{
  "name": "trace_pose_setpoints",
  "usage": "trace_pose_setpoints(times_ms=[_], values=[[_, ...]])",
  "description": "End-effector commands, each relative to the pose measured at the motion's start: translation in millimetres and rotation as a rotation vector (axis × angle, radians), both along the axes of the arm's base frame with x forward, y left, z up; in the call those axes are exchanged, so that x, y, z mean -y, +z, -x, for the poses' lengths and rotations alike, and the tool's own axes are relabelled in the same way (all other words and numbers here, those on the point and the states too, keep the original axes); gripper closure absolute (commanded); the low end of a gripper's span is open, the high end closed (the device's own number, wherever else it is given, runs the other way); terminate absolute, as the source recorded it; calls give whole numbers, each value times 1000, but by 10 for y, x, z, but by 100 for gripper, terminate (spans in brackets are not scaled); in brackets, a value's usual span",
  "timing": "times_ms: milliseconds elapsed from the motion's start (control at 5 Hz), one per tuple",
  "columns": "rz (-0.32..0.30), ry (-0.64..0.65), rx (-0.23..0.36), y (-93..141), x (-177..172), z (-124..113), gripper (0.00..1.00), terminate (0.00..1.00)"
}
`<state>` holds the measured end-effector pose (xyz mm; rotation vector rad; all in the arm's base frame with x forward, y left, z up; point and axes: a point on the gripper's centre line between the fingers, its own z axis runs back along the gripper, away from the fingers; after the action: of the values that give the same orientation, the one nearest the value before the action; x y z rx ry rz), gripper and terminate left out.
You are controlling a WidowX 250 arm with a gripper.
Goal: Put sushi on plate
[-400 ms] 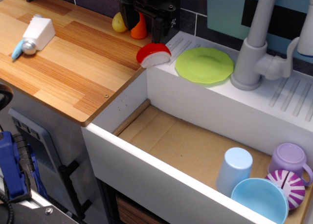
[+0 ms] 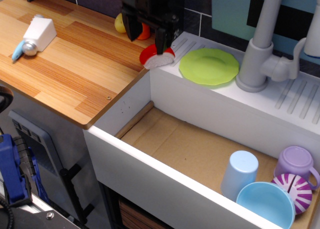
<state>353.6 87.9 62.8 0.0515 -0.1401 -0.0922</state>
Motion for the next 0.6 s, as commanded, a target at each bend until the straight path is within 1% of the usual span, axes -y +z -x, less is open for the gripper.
trace_pose_setpoints(times_ms=[0,200,400], values=[[-35,-146,85,226,-37,-127,0,0],[-40,-190,110,200,-52,-162,0,0],[-16,-212,138,138,-81,-197,0,0]])
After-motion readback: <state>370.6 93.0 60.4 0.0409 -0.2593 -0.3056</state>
